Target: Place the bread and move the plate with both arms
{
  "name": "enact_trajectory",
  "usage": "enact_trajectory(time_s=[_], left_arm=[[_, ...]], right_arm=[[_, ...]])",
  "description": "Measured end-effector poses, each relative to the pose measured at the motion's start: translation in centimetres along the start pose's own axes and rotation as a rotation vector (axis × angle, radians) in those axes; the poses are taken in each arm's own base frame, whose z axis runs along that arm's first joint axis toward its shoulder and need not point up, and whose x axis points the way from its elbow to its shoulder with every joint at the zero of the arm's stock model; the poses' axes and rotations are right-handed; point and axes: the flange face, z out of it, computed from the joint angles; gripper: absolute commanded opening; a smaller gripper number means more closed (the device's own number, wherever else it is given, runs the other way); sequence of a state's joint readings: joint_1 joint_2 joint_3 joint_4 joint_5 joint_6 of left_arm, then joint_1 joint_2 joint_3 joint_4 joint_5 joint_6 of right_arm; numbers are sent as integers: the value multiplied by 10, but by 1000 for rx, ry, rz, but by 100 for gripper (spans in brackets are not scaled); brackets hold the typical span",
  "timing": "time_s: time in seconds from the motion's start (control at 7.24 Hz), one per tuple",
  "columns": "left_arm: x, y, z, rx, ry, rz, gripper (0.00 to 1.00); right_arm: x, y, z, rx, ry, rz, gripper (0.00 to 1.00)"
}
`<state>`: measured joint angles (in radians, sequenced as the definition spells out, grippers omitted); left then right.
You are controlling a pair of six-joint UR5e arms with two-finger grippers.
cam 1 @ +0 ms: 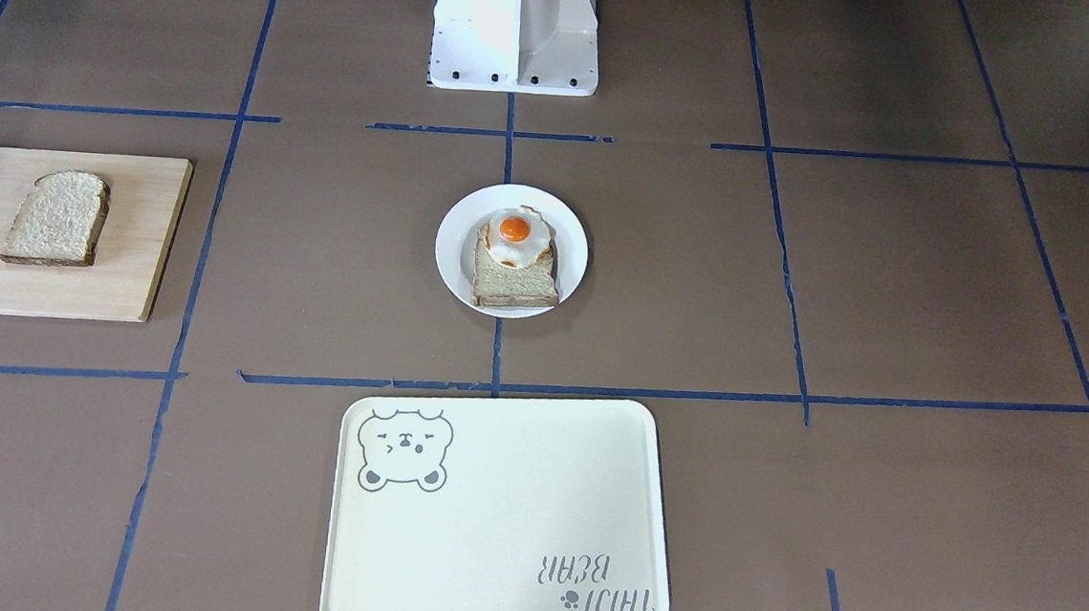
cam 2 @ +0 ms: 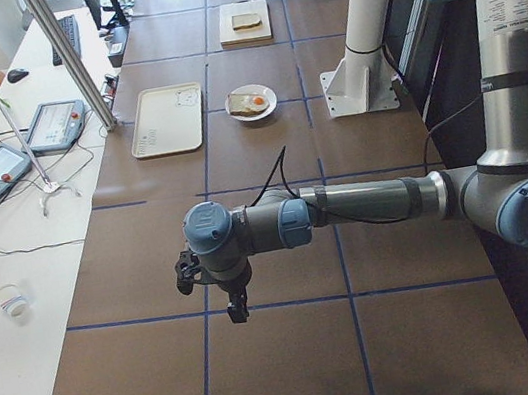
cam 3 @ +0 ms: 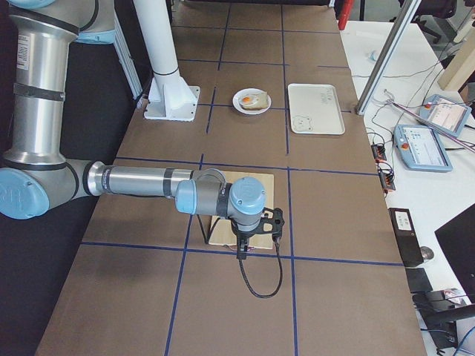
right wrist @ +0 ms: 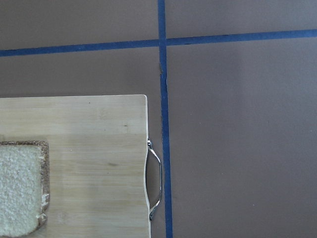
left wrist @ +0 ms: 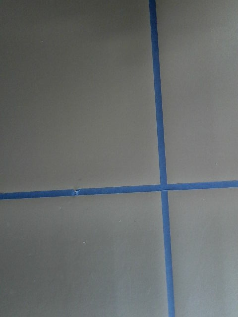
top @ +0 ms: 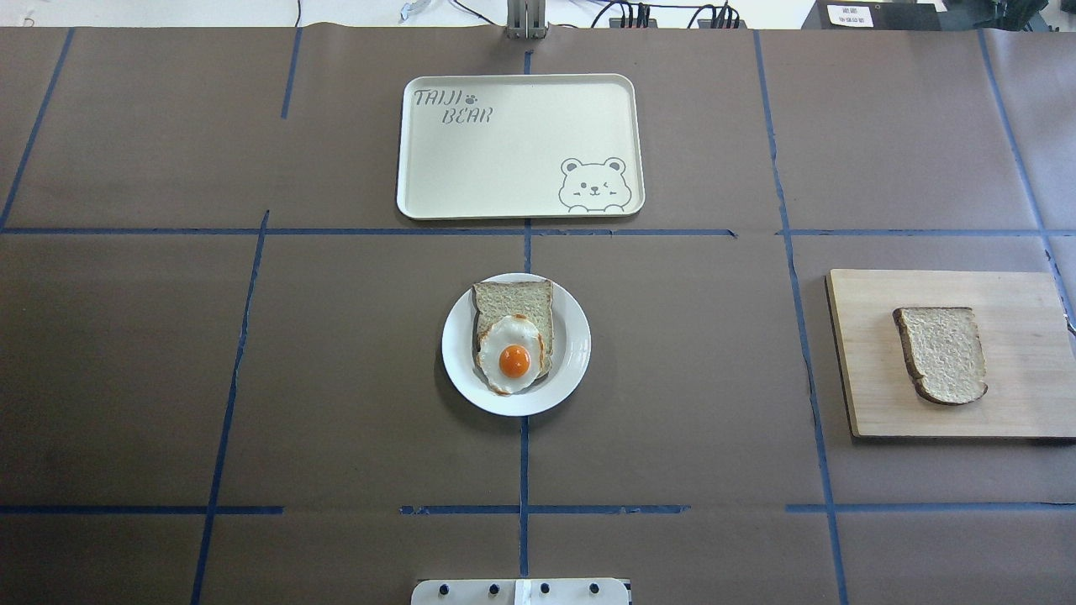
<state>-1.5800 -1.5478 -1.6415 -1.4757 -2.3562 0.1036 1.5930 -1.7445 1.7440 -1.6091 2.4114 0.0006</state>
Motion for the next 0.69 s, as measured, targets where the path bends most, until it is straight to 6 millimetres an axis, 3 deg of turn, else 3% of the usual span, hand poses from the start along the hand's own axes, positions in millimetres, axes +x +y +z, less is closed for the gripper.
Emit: enact_trajectory(time_s=[0.69], left_arm=[[0, 0, 0, 0, 1, 0, 100]], right_arm=[[3, 2, -2, 6, -3, 3, 100]])
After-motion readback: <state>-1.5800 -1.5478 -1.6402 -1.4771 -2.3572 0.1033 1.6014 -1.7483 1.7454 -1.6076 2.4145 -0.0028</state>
